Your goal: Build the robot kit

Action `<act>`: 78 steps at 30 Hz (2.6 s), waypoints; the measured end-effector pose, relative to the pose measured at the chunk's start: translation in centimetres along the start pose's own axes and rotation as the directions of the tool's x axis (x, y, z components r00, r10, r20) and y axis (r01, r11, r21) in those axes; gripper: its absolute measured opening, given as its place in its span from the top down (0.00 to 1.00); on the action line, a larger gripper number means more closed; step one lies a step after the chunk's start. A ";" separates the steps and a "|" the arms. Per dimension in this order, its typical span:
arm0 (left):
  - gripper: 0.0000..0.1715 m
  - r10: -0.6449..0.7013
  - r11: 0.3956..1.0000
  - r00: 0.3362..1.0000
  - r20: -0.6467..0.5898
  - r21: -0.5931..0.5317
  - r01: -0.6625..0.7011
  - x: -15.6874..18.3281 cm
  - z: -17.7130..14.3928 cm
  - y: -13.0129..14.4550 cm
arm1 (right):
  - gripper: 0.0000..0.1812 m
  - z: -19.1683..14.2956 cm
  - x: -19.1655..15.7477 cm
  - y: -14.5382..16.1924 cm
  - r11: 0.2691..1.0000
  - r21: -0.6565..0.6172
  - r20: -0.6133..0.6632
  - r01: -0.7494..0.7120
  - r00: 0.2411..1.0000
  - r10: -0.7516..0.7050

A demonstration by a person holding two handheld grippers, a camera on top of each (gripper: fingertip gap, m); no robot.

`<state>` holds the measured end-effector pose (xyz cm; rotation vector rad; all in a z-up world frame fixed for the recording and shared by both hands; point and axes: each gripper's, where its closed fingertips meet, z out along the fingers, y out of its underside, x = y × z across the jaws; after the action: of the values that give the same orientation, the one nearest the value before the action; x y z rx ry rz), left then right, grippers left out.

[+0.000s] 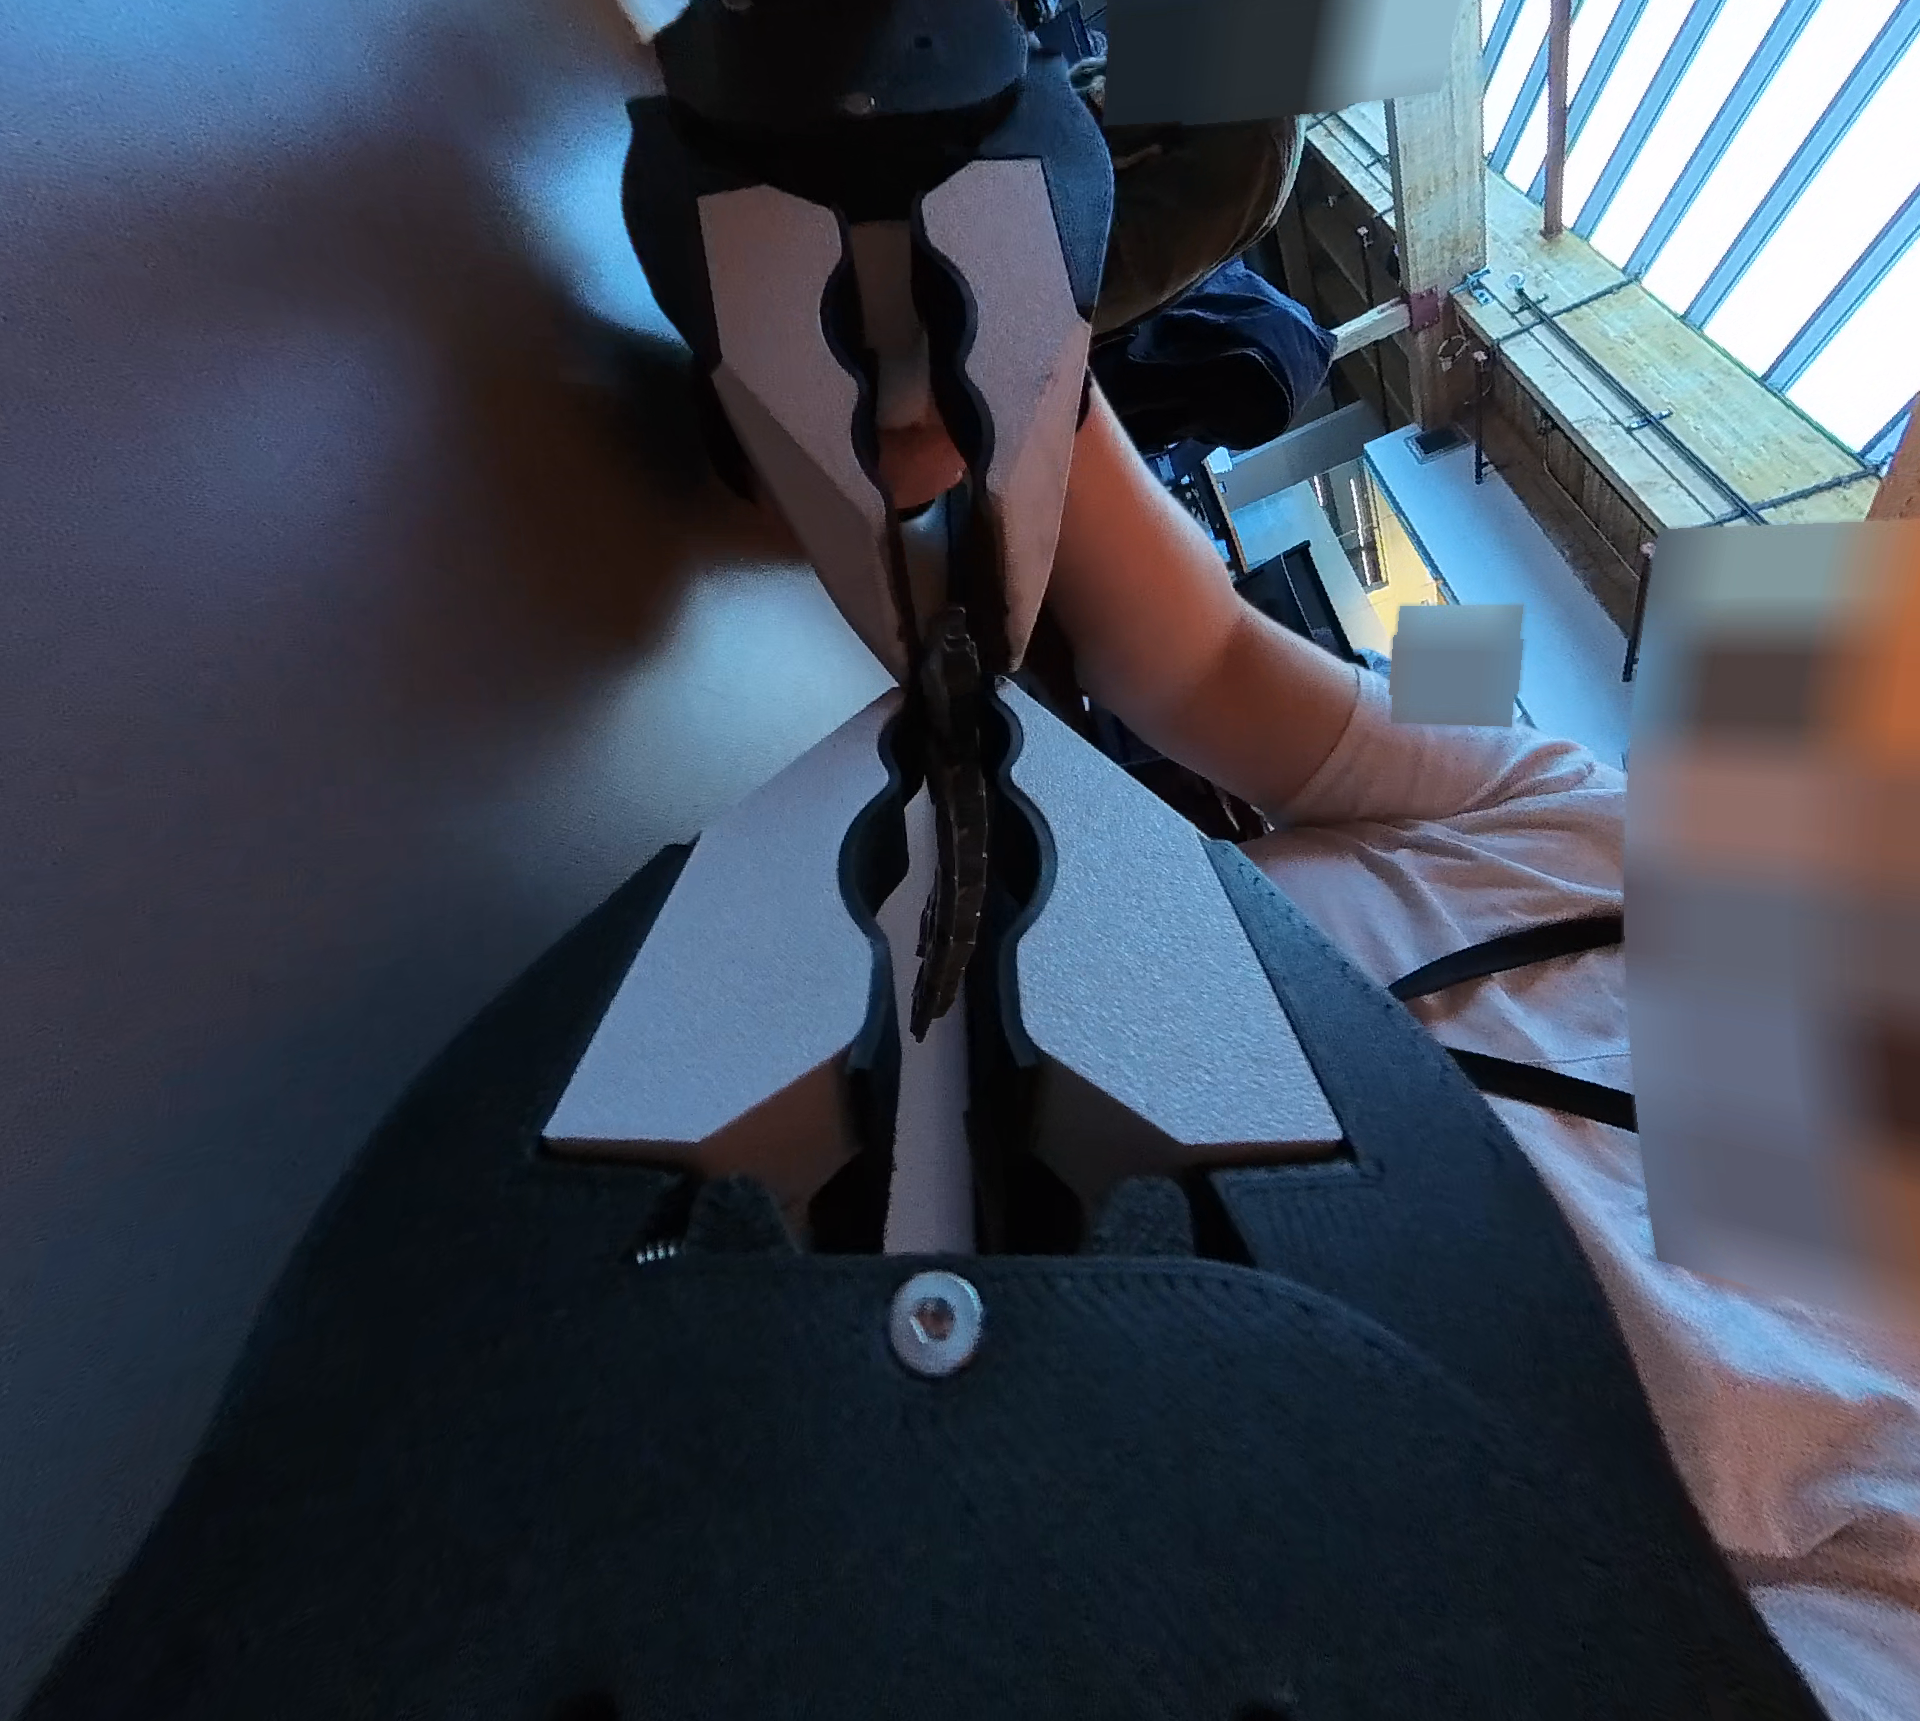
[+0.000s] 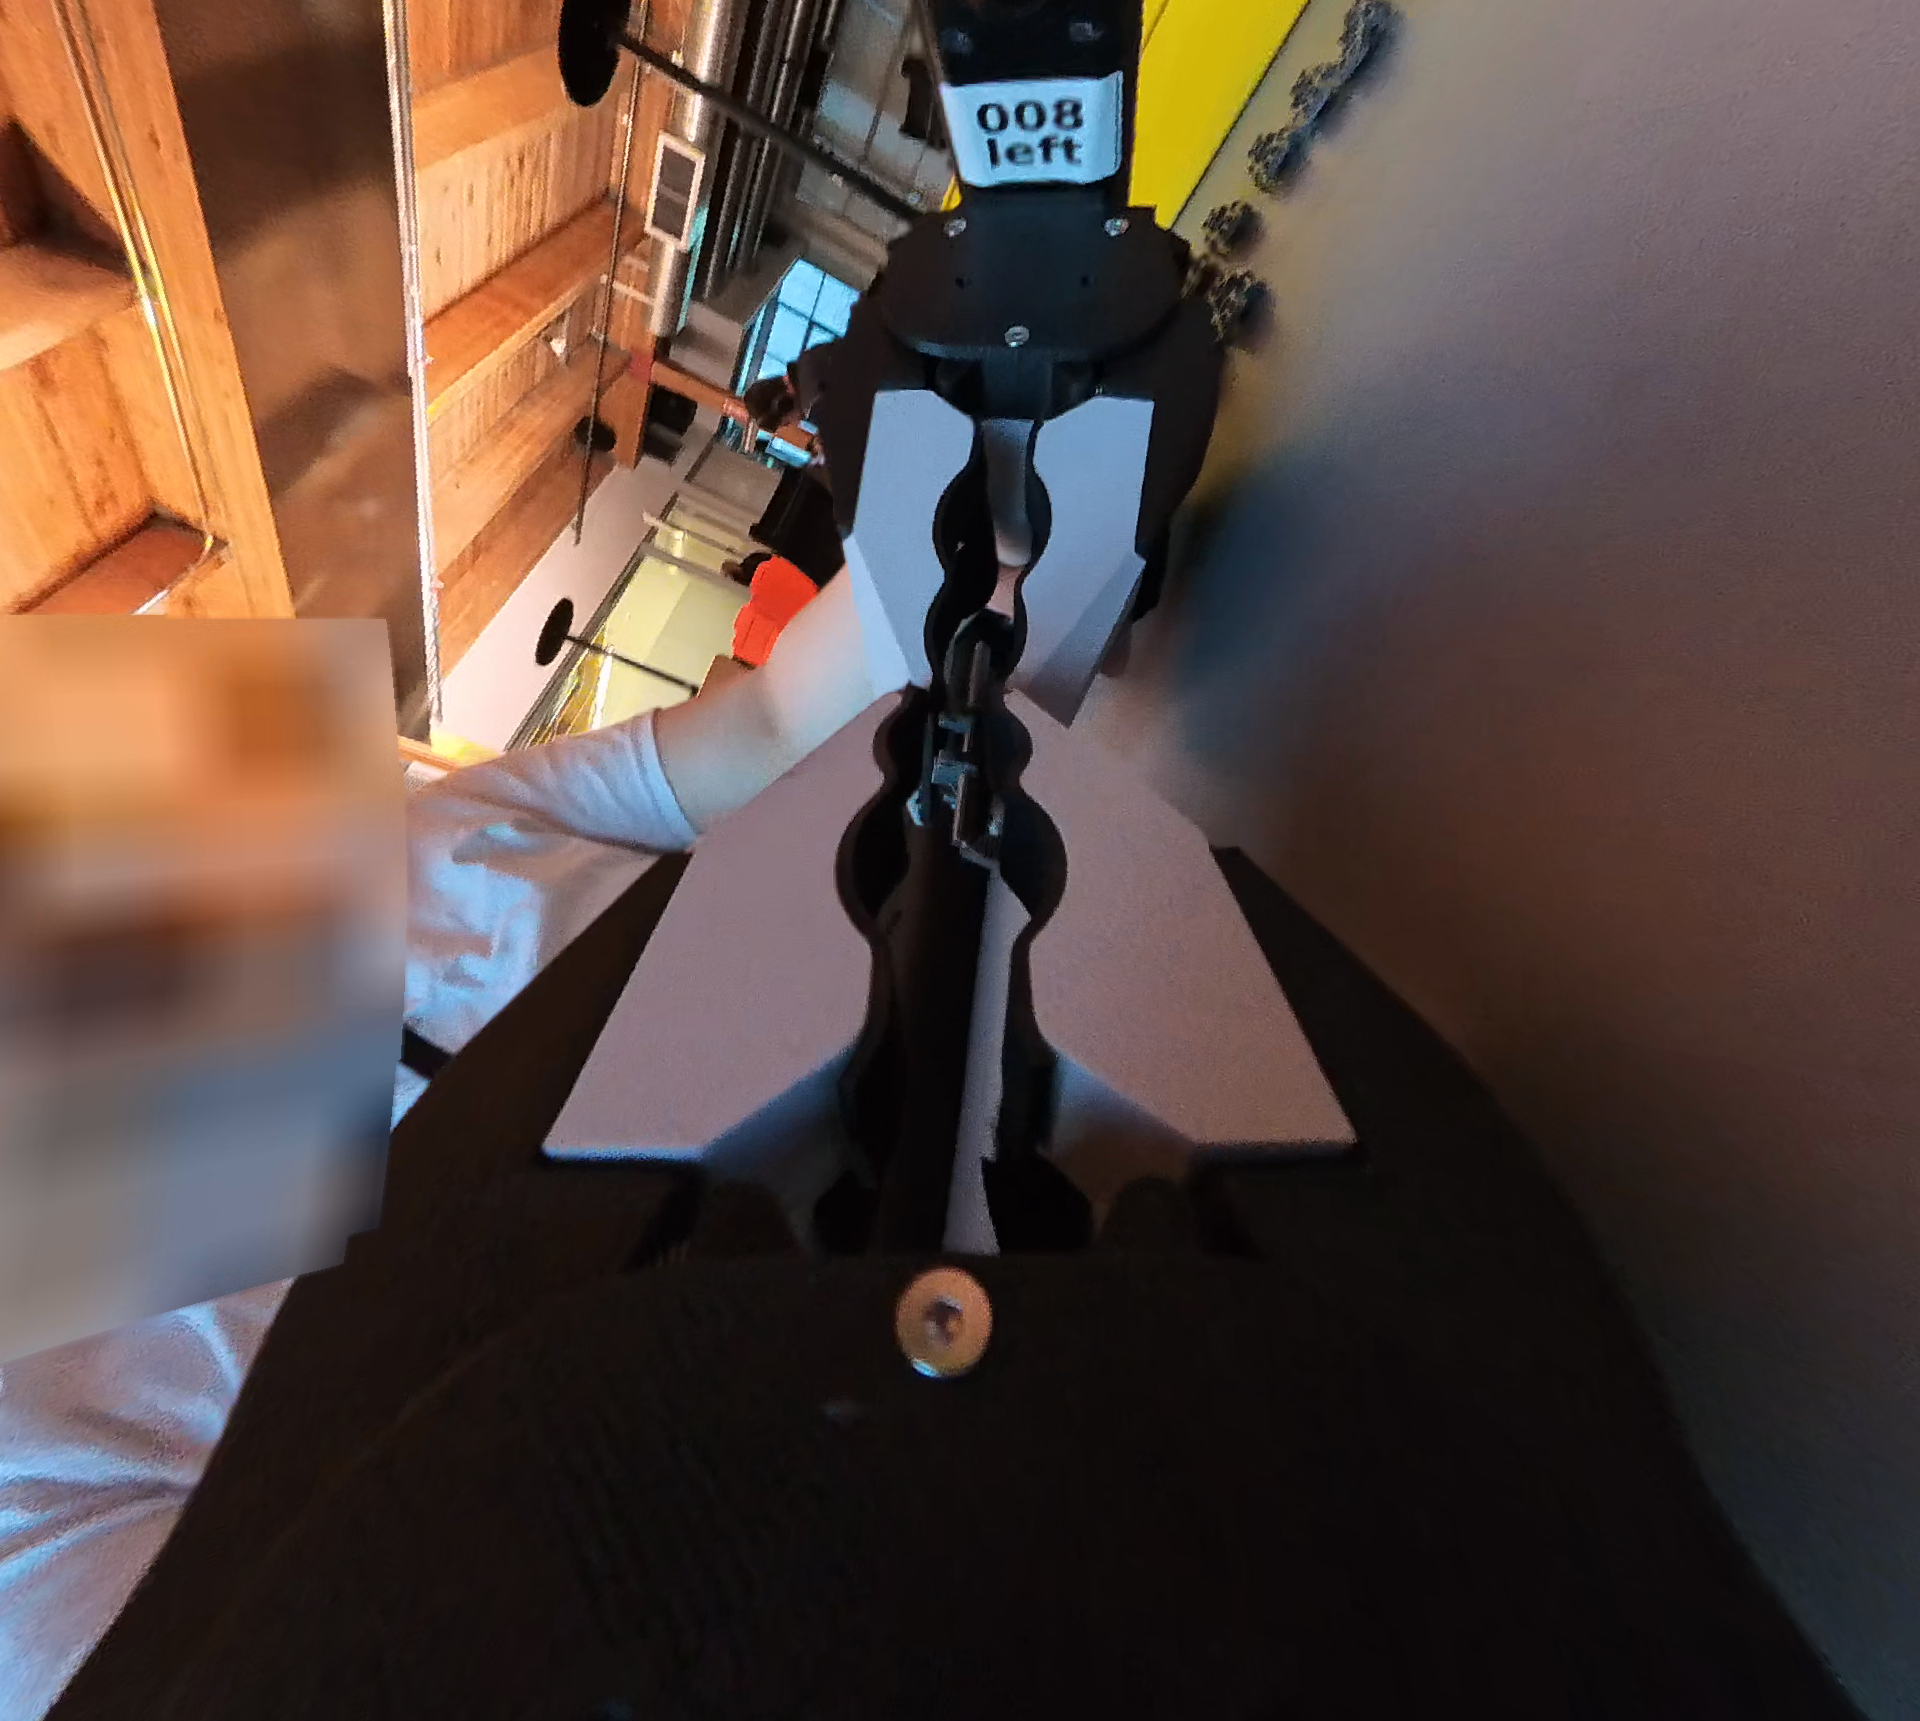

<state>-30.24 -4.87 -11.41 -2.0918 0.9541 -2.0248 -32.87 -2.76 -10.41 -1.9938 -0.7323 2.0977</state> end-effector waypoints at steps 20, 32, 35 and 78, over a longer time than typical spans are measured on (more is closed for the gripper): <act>0.96 0.018 0.978 0.998 0.059 -0.207 -0.005 -0.9 1.2 2.9 | 0.97 0.0 1.0 3.2 0.925 -0.378 0.005 0.021 1.000 -0.020; 0.96 0.042 0.976 0.998 0.046 -0.213 -0.031 -0.6 1.3 3.1 | 0.97 -0.2 0.7 4.1 0.915 -0.403 0.010 0.018 1.000 -0.015; 0.96 0.045 0.972 0.999 0.029 -0.230 -0.037 -0.4 1.3 3.4 | 0.98 0.0 0.6 4.4 0.916 -0.401 0.010 0.034 0.999 -0.033; 0.89 -0.097 0.949 0.993 -0.060 -0.307 0.074 0.7 1.0 4.6 | 0.98 0.7 0.5 5.3 0.904 -0.426 -0.007 -0.025 1.000 0.025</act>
<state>-31.08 -9.23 -13.06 -2.2543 1.2844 -2.1281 -32.50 -7.34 -13.26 -2.2169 -1.2669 2.0866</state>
